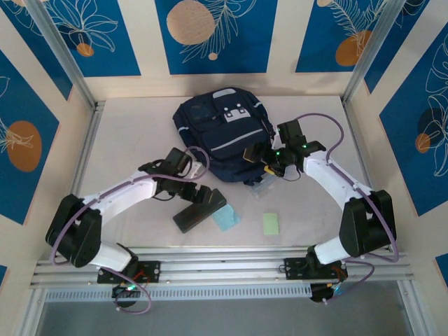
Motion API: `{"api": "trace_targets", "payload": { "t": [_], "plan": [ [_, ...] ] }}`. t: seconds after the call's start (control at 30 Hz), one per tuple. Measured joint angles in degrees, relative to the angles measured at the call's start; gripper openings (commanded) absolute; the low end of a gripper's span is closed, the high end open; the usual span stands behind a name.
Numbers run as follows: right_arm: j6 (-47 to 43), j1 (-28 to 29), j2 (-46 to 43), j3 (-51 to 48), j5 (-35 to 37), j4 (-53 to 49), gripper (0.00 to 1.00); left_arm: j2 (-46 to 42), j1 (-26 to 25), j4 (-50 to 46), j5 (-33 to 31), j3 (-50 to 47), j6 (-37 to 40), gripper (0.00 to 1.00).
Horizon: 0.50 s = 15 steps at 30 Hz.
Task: Pack the student bag
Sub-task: Pick up the pencil case from the bottom-center of the table.
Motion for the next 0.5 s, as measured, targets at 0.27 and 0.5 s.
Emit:
{"api": "trace_targets", "payload": {
  "t": [0.27, 0.5],
  "plan": [
    [0.94, -0.04, -0.83, -1.01, 0.35, 0.46, 0.95, 6.78, -4.70, -4.90, -3.96, 1.53, 3.21, 1.00],
    [2.95, -0.74, -1.53, -4.11, 0.35, 2.47, 0.95, 10.08, -6.69, -5.49, -6.80, 3.28, 4.20, 1.00]
  ]
}}
